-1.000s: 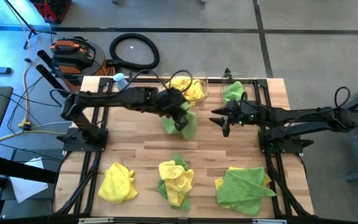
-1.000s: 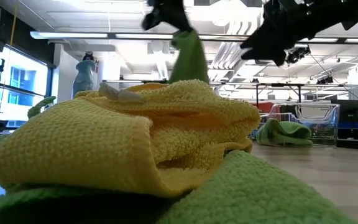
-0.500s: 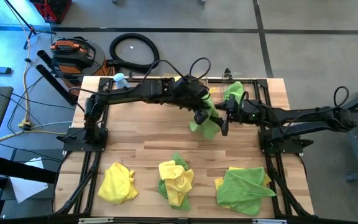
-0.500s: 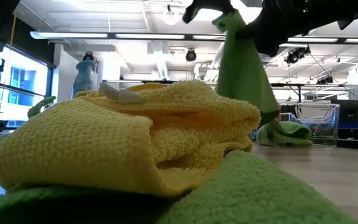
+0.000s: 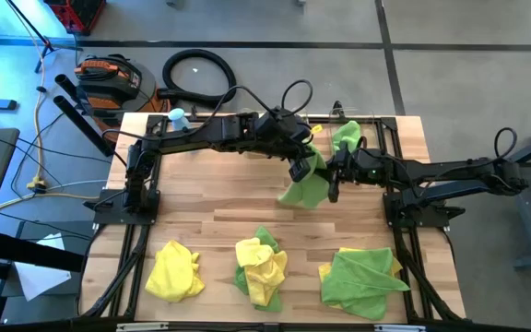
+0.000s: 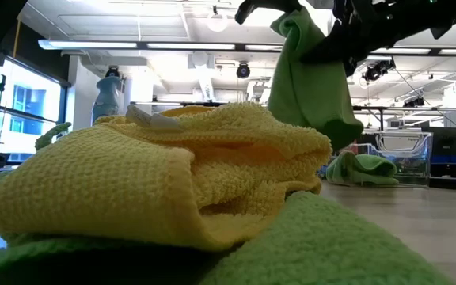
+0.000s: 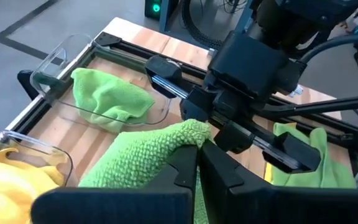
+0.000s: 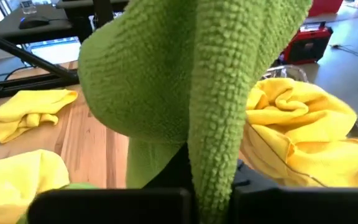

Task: Sort microfiber towel by color & place in baskets
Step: Put the top left green microfiber cloth into the right transparent bin

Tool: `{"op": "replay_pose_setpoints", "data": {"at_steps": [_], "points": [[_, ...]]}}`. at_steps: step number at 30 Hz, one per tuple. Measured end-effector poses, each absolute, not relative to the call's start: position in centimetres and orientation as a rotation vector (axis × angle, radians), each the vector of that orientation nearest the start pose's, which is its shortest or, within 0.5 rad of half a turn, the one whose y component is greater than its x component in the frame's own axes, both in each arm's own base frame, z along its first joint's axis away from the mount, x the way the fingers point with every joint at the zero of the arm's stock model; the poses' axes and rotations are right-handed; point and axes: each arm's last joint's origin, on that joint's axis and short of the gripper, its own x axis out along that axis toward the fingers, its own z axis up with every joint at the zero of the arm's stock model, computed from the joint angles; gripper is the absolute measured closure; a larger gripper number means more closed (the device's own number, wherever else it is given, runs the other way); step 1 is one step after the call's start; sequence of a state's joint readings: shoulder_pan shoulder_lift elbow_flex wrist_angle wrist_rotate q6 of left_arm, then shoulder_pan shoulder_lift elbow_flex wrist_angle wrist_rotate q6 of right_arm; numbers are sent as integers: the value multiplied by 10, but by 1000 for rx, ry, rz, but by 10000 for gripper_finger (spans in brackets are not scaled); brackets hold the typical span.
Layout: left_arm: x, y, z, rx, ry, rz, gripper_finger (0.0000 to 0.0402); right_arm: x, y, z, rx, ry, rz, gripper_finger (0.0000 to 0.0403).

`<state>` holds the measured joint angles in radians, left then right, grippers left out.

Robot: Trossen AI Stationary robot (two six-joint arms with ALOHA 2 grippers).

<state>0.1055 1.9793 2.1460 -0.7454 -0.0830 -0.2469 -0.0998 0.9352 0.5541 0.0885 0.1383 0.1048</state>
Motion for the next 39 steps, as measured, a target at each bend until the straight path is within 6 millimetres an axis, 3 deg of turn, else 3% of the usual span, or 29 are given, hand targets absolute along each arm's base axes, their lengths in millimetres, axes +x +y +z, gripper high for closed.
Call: {"op": "replay_pose_setpoints", "data": {"at_steps": [5,10,16,21,29,33,39], "points": [[433,48,395,-223,554,246,374,203,-24,250,167,301,-263,370],[430,50,395,-214,574,256,331,202,-24,247,167,337,-267,396],[418,53,383,-153,757,249,301,198,-24,252,181,320,-278,393],[411,50,362,-155,911,254,302,188,-25,278,170,350,-355,400],[408,41,338,-148,925,234,302,166,-29,326,121,449,-521,401],[388,37,334,-174,863,239,302,155,-34,349,135,456,-612,401],[339,32,330,-240,724,254,302,138,-44,380,152,397,-800,402]]}}
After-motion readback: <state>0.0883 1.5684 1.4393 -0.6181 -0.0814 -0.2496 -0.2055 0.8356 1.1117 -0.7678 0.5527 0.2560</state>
